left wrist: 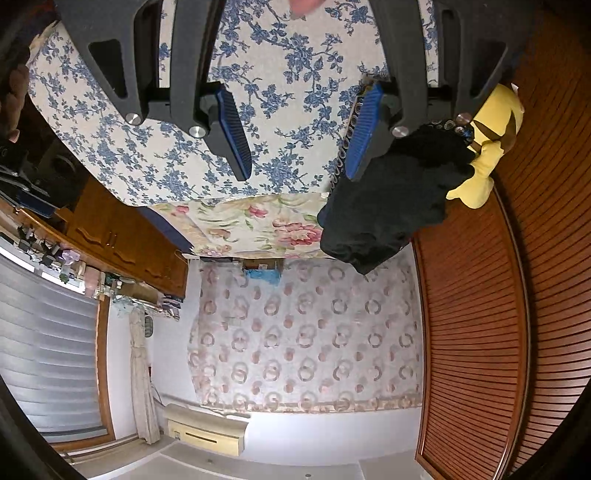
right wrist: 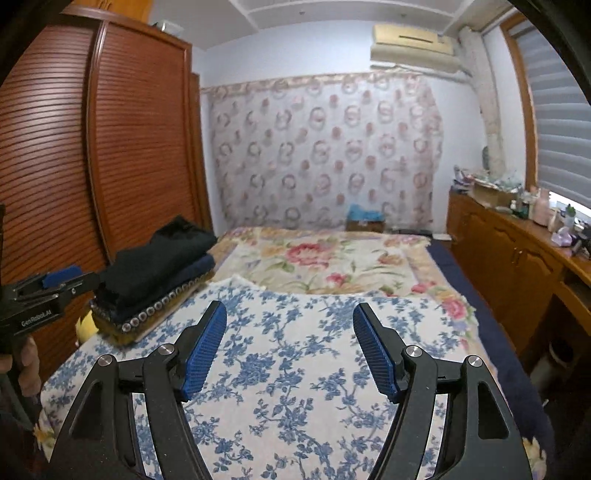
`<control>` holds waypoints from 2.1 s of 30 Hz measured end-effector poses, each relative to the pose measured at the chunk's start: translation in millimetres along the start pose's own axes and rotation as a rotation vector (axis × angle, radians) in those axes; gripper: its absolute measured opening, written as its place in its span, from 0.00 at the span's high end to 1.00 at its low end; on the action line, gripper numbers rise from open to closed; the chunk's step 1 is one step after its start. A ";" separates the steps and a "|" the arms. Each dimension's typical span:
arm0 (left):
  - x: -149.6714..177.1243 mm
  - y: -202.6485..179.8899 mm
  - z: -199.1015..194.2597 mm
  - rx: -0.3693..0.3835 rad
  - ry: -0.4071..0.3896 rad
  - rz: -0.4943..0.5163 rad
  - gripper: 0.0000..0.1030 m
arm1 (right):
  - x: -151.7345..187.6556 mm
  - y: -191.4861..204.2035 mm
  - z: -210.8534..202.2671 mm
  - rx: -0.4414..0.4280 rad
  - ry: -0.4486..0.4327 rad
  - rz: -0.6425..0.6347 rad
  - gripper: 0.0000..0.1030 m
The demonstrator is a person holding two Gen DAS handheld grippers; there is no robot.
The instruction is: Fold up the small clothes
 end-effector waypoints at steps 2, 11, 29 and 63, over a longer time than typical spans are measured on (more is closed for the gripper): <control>-0.6 -0.7 -1.9 0.005 -0.004 0.001 0.49 | -1.1 -3.2 -3.5 0.011 -0.009 0.006 0.29; -2.6 -7.8 -7.3 -0.003 -0.019 0.034 0.49 | 2.8 -9.6 -5.7 0.025 -0.017 0.024 0.29; -2.2 -10.5 -6.4 -0.007 -0.020 0.040 0.49 | 4.8 -12.0 -9.3 0.031 -0.021 0.030 0.29; -2.8 -12.1 -7.8 -0.006 -0.025 0.043 0.49 | 5.4 -14.6 -12.0 0.038 -0.023 0.039 0.29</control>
Point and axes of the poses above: each gripper's, at about its wrist camera, not at the fingertips, and z roughly the way its jaws point, y to its left, x to its underside, the point moved 8 cm from there along z, roughly the way its jaws point, and after that the axes turned 8 degrees about z, right-handed, at the moved point
